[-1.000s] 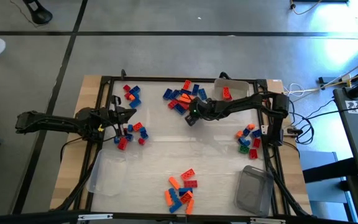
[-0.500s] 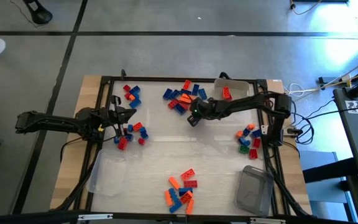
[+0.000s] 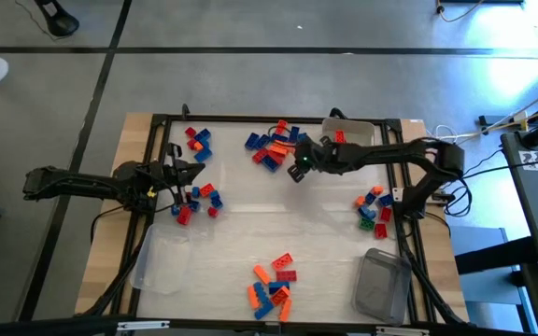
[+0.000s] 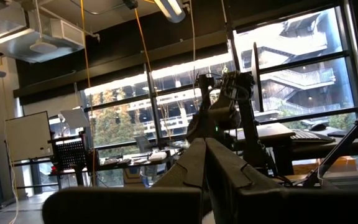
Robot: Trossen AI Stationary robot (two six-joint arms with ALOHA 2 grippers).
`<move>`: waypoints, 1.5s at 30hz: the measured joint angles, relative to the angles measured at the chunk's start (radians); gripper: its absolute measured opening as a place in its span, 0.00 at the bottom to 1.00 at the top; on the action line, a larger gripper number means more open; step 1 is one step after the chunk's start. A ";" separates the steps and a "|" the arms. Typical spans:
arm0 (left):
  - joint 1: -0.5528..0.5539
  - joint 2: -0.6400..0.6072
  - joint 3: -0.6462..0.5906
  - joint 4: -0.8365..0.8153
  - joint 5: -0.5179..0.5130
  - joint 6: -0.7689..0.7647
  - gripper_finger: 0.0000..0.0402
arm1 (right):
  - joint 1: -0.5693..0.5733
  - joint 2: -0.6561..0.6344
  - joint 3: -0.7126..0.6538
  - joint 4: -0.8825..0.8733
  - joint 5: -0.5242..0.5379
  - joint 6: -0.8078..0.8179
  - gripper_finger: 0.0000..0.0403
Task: Sort blocks by size
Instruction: Put the orange game piece into the gray bin
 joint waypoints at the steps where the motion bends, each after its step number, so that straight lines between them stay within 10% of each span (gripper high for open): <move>1: 0.000 0.000 0.000 0.000 0.000 0.000 0.00 | 0.000 -0.017 0.000 -0.018 0.012 -0.004 0.35; 21: 0.000 0.000 0.000 0.000 0.000 0.000 0.00 | -0.126 -0.199 0.000 -0.310 0.161 0.006 0.38; 45: 0.000 0.000 0.000 0.000 0.000 0.000 0.00 | -0.298 -0.199 -0.200 -0.025 0.010 0.084 0.42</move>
